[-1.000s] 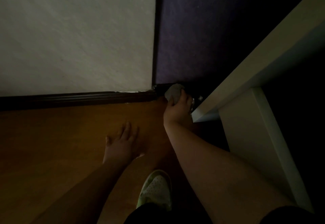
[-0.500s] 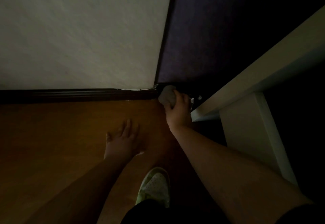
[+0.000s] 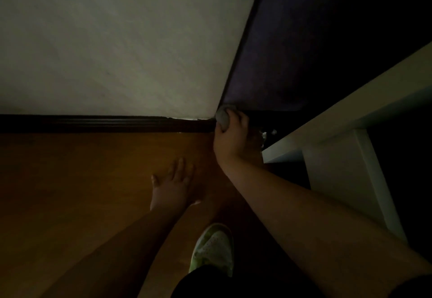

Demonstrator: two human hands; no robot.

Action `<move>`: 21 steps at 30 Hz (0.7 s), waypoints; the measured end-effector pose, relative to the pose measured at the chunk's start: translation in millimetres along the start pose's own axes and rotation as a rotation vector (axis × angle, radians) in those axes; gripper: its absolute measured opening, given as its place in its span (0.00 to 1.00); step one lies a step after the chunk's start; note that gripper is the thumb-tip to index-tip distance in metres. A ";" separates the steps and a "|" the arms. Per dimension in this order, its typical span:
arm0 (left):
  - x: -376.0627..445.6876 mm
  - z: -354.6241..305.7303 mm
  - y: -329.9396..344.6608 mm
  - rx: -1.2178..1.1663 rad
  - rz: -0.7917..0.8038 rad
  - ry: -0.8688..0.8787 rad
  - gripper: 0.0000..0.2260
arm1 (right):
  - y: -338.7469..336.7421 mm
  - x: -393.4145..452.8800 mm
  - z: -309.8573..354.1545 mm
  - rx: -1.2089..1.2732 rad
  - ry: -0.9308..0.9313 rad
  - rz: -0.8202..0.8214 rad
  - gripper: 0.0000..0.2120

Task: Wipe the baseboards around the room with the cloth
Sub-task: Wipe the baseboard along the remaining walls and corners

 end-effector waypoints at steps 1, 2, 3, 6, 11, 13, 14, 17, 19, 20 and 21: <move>0.2 0.1 0.0 0.001 0.000 0.003 0.46 | -1.8 0.8 -0.4 -0.010 0.010 0.033 0.19; 0.4 0.2 -0.5 0.000 0.002 0.004 0.46 | -5.7 2.4 -2.1 -0.043 0.003 0.087 0.19; 0.0 0.3 -1.4 -0.003 0.009 0.003 0.46 | -11.0 4.5 -4.8 -0.097 -0.007 0.149 0.20; -2.2 -3.0 -6.1 -0.032 0.041 -0.003 0.44 | -35.5 11.0 -1.1 -0.167 -0.019 0.345 0.20; -3.0 -7.3 -44.6 0.025 0.156 -0.015 0.45 | -98.7 -2.3 46.5 -0.055 -0.238 0.535 0.22; -3.4 -15.2 -73.6 0.040 0.127 0.003 0.40 | -123.5 -7.7 72.4 -0.015 -0.321 0.540 0.22; -4.0 -18.3 -88.9 0.009 0.082 -0.003 0.37 | -134.6 -8.4 87.6 0.021 -0.345 0.529 0.22; -5.5 -19.0 -127.0 -0.055 0.009 0.037 0.33 | -157.2 -11.2 128.9 0.118 -0.446 0.522 0.22; -7.0 -11.5 -146.2 -0.061 -0.022 0.077 0.31 | -161.1 -12.1 147.7 0.151 -0.515 0.570 0.23; -10.7 -7.1 -155.8 -0.061 -0.036 0.092 0.31 | -162.0 -11.2 154.2 0.156 -0.531 0.590 0.23; -15.1 -2.2 -165.5 -0.058 -0.048 0.104 0.30 | -163.1 -9.2 160.0 0.155 -0.545 0.593 0.23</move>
Point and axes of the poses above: each hand's wrist, its own x-axis towards the middle knuckle, its own y-axis out of the palm, z = x × y, the point moved 3 cm from there along x, towards the middle knuckle, and after that the axes turned 3 degrees about -y, right-handed, at the moved point
